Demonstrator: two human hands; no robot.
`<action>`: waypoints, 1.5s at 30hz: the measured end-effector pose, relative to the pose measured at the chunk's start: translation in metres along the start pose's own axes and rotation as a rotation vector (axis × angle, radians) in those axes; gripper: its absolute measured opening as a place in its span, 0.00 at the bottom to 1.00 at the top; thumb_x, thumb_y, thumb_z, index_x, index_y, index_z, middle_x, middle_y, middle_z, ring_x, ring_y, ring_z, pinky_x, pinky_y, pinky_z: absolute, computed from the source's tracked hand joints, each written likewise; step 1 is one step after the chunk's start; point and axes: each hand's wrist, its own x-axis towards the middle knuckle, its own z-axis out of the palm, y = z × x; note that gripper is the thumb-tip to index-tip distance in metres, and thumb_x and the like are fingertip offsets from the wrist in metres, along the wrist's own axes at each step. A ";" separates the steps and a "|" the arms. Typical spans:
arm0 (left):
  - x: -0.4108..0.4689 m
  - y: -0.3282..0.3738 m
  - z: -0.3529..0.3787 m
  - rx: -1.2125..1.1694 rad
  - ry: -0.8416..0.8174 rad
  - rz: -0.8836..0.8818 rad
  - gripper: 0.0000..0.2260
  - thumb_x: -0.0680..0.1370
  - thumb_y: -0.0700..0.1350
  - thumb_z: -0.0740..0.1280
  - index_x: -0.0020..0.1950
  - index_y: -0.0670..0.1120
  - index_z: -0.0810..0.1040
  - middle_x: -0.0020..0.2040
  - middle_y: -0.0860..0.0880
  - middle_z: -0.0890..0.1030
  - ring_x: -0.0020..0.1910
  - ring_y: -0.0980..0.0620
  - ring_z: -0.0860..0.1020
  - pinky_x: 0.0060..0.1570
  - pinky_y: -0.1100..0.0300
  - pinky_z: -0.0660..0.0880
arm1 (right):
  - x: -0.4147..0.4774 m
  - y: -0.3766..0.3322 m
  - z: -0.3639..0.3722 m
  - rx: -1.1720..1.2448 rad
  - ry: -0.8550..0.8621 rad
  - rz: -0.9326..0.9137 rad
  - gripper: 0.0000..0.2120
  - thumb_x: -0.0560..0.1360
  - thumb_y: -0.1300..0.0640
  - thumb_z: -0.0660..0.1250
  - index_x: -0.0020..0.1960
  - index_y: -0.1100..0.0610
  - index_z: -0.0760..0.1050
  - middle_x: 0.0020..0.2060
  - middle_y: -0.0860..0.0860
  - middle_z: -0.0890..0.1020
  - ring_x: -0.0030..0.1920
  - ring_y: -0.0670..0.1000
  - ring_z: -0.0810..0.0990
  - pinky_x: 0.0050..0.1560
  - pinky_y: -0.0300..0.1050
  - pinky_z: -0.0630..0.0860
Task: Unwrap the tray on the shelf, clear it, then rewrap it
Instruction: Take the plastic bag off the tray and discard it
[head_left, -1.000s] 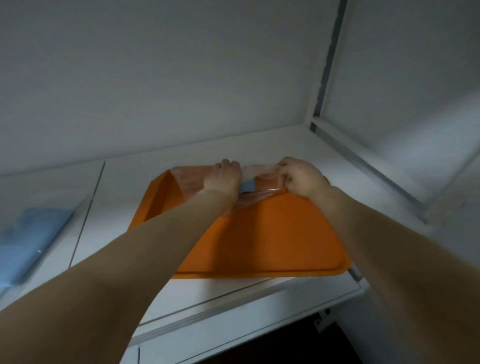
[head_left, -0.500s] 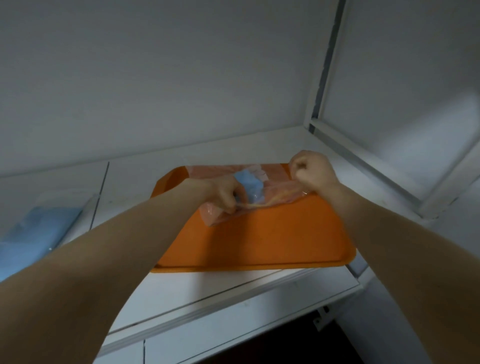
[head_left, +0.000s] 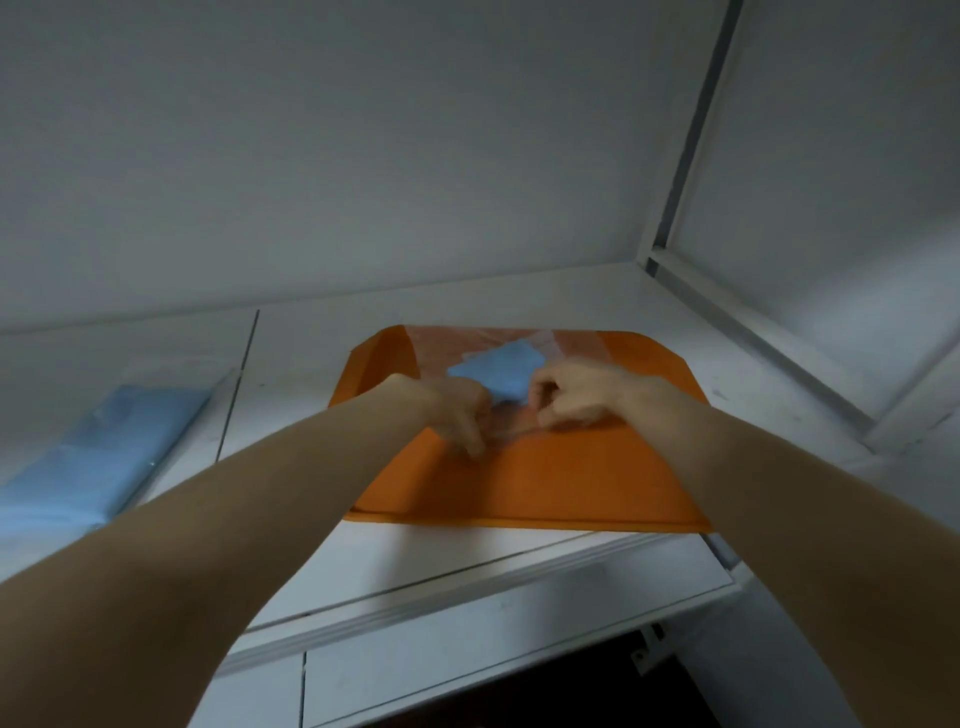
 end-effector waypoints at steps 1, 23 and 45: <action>-0.002 -0.001 0.001 0.029 0.019 -0.005 0.17 0.72 0.45 0.71 0.58 0.41 0.76 0.40 0.49 0.79 0.30 0.57 0.74 0.28 0.68 0.71 | 0.001 -0.005 0.001 0.023 -0.011 -0.019 0.12 0.67 0.52 0.74 0.48 0.48 0.76 0.43 0.45 0.78 0.46 0.48 0.78 0.47 0.44 0.76; -0.005 0.001 -0.008 0.138 0.257 0.008 0.12 0.80 0.47 0.61 0.54 0.44 0.81 0.48 0.45 0.83 0.41 0.49 0.76 0.40 0.58 0.70 | 0.008 -0.033 0.005 -0.112 0.108 -0.152 0.11 0.75 0.55 0.68 0.55 0.59 0.80 0.52 0.55 0.83 0.52 0.55 0.79 0.51 0.46 0.73; 0.001 0.011 -0.019 0.416 0.290 -0.077 0.15 0.77 0.57 0.61 0.52 0.46 0.76 0.43 0.49 0.76 0.43 0.48 0.76 0.41 0.57 0.75 | -0.007 0.022 -0.008 -0.210 0.152 -0.019 0.11 0.78 0.55 0.64 0.53 0.59 0.81 0.52 0.52 0.81 0.48 0.51 0.77 0.43 0.41 0.70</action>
